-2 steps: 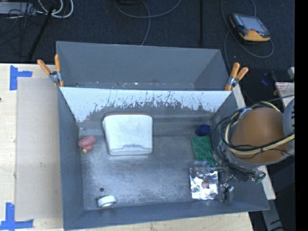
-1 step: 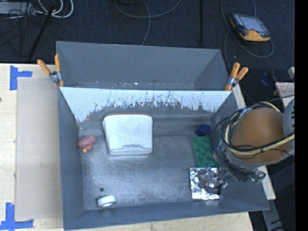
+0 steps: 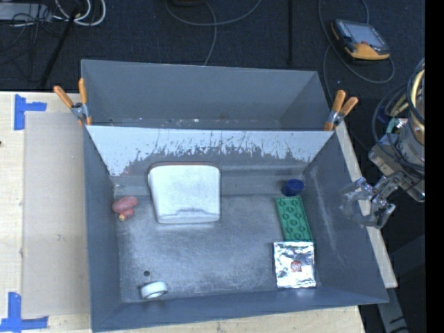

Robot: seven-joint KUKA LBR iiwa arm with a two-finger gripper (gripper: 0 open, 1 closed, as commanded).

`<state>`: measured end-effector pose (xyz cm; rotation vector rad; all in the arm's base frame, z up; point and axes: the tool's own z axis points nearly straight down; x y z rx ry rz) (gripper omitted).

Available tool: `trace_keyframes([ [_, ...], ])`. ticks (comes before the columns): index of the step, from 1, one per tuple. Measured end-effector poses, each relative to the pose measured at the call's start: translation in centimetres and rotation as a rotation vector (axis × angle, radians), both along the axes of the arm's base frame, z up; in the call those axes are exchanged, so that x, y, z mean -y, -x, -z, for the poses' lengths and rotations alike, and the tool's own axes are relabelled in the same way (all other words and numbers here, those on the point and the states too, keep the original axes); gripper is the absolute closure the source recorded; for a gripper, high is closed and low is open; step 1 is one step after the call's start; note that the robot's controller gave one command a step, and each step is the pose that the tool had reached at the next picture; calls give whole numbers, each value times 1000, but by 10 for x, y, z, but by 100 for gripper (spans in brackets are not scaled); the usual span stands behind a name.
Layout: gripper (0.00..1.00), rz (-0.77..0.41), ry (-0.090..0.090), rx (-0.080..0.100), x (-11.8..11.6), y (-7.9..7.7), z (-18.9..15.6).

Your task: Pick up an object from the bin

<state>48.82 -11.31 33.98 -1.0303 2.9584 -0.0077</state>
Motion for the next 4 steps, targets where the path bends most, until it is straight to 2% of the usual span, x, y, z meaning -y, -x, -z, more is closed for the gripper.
trace_keyframes([
  [1, 100, -4, -6, -18, -75, -13, 123],
  [2, 100, 3, -3, -11, -72, -14, 119],
  [3, 0, 6, -3, -11, -71, -14, 119],
  [4, 0, 107, -3, -16, -26, -44, 240],
])
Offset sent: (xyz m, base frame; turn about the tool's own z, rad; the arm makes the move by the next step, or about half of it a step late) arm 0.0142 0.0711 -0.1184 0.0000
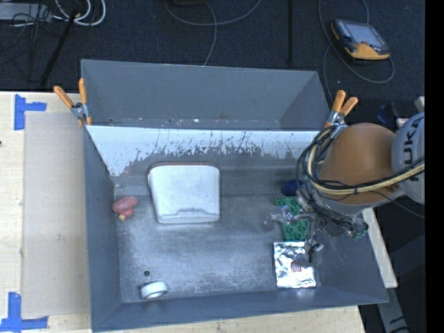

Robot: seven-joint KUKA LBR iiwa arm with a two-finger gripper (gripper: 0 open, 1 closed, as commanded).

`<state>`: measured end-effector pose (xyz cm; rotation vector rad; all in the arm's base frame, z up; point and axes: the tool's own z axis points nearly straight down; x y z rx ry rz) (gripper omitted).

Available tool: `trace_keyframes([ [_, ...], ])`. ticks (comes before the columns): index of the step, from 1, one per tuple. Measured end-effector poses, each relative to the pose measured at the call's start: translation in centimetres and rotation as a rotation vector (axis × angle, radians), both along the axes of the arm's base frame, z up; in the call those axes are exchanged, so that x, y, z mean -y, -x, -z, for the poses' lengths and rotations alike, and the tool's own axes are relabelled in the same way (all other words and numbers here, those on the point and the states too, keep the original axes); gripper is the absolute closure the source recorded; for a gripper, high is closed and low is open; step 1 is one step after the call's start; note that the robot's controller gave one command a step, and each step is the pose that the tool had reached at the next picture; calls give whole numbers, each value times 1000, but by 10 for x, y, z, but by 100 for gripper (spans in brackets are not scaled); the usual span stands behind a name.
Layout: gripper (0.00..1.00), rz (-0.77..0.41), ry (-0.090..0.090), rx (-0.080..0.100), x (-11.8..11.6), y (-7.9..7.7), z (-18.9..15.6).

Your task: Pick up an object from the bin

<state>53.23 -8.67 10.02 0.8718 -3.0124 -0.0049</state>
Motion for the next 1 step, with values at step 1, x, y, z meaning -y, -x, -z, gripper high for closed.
trace_keyframes([
  [1, 0, -537, -2, 6, 22, 17, 30],
])
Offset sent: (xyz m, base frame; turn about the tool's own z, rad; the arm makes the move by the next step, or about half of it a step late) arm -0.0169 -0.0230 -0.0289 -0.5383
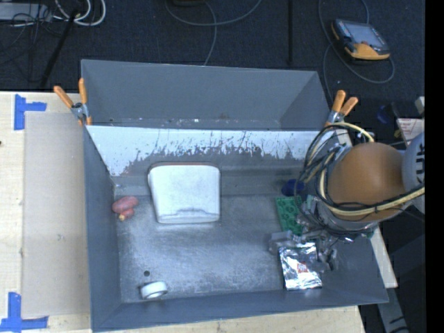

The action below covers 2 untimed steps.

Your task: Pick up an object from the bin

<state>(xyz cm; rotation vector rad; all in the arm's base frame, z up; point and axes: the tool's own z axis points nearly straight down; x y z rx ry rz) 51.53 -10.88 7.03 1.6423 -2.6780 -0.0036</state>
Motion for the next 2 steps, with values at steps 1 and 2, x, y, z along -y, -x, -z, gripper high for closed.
trace_keyframes([
  [1, 0, -537, -9, 0, -5, 28, 1],
  [2, 100, -532, -5, 2, -3, 28, 1],
])
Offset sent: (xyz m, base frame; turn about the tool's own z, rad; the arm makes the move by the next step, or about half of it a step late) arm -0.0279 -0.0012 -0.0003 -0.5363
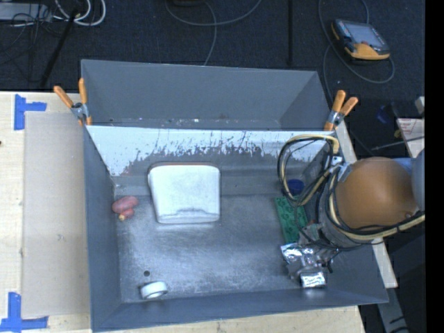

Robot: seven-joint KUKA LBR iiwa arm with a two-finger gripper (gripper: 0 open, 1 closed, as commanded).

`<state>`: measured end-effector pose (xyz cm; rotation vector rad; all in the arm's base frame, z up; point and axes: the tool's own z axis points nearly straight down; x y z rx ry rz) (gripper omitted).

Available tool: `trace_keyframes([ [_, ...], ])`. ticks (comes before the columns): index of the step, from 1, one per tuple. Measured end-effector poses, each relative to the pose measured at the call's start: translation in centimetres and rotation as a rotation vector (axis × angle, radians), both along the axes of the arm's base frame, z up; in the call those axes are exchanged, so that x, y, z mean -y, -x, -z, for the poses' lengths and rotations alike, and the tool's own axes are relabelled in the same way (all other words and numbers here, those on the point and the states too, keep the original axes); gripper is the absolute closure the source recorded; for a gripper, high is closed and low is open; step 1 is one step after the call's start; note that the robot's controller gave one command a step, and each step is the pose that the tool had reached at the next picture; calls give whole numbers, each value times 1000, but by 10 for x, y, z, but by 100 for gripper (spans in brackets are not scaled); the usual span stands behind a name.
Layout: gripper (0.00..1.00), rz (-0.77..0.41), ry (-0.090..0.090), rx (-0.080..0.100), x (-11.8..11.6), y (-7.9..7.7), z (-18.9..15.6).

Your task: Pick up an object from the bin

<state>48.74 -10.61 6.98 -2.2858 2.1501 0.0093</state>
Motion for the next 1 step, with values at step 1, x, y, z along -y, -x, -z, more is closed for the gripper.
trace_keyframes([
  [1, 100, -94, 7, 9, 13, -12, -204],
])
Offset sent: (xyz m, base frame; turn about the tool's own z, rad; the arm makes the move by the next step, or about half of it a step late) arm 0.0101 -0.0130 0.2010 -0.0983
